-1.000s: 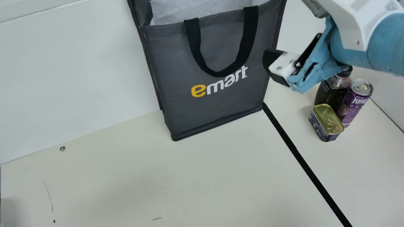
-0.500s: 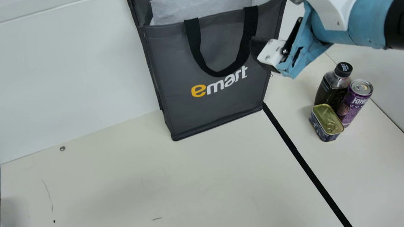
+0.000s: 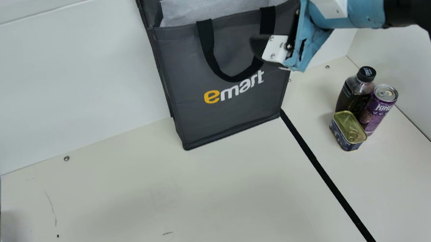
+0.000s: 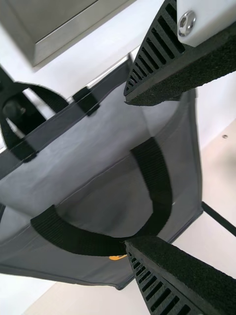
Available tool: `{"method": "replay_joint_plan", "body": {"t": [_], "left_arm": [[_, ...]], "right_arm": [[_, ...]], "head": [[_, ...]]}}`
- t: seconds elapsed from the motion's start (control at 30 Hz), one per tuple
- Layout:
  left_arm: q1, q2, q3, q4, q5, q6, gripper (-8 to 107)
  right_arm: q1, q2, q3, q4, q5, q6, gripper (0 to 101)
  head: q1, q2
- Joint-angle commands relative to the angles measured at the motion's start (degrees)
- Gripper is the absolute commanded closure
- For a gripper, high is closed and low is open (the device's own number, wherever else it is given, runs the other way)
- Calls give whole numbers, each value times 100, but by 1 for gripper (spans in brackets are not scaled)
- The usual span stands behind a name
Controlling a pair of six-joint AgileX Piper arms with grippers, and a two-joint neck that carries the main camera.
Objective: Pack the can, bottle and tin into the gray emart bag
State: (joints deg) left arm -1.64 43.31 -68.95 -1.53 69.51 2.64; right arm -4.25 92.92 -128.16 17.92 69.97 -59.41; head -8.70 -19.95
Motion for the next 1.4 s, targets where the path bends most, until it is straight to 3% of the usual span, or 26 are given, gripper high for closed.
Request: {"method": "replay_joint_plan", "body": {"t": [0.0, 0.5, 1.03, 1.37], "left_arm": [[0, 0, 0, 0, 0, 0, 9], [0, 0, 0, 0, 0, 0, 9], [0, 0, 0, 0, 0, 0, 9], [0, 0, 0, 0, 0, 0, 9]], "right_arm": [[9, 61, -18, 94, -7, -182, 10], [70, 610, -117, 593, -7, -1178, 10], [101, 1225, -206, 770, -7, -1679, 10], [213, 1347, -142, 782, -7, -1793, 77]], "head": [[-130, -5], [-130, -5], [-130, -5], [-130, -5]]}}
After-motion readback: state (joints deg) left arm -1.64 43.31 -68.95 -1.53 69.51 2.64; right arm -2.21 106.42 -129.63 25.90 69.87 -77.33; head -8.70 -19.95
